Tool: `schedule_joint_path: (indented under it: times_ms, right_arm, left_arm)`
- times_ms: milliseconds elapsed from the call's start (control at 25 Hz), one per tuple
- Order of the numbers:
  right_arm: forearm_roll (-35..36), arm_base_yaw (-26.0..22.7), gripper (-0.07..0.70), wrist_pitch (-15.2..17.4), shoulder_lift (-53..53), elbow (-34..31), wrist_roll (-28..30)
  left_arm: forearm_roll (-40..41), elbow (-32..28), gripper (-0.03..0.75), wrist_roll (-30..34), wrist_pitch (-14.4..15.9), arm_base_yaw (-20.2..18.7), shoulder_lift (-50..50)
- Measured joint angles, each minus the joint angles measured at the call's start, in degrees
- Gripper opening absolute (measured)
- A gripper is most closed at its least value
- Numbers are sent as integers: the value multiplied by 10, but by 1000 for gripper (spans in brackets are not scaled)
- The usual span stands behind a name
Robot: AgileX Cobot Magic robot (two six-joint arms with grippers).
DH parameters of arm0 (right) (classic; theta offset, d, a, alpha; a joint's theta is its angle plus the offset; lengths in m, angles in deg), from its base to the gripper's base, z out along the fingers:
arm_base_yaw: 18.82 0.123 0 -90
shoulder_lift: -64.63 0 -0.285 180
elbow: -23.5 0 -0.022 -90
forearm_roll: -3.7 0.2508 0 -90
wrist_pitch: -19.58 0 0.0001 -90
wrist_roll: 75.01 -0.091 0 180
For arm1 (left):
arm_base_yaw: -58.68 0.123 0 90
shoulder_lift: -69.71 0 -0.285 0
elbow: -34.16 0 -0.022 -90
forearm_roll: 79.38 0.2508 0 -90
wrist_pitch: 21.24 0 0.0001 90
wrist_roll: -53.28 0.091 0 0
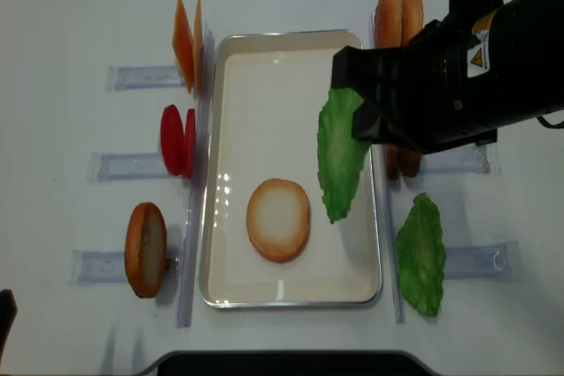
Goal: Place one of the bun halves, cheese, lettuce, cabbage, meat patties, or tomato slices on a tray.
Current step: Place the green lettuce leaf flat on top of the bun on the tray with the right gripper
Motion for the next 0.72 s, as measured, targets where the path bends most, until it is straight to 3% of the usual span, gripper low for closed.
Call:
schedule_joint_path:
  times_ms: [360,720]
  right_arm:
    - [40,66,27,-101,84,0,9]
    - [188,76,27,-177,162,0,154]
  left_arm:
    - [0,0,327,0,0,0,0]
    - [0,0,327,0,0,0,0]
